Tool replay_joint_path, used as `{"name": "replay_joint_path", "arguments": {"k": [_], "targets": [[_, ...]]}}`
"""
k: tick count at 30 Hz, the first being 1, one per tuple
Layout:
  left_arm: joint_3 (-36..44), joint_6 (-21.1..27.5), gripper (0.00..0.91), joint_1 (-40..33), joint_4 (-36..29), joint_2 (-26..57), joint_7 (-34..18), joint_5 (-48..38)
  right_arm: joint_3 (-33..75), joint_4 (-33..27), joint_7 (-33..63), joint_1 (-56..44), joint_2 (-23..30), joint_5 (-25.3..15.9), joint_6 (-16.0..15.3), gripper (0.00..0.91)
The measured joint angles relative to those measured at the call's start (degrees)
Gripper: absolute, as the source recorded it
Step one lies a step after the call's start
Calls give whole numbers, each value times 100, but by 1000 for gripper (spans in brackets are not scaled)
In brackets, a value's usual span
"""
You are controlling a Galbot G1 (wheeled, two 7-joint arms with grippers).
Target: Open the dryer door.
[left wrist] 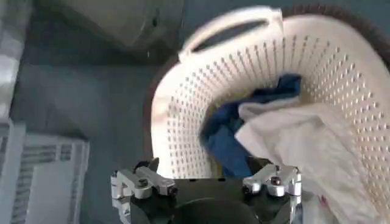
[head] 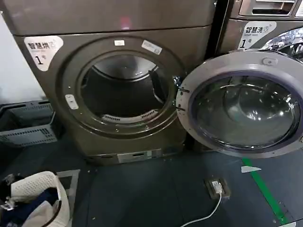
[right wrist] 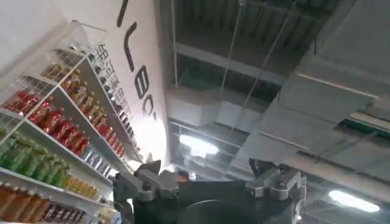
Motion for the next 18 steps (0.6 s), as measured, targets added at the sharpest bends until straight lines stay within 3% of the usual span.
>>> {"name": "replay_joint_path", "arguments": {"k": [6,18], "targets": [[-9,248,907,6,92,47,32,14,-3,-6,1,-12,0,10,1,907],[-33,219,907,16,75,120,92,226,9,-4,7,-66,-14,38,2,907]]}}
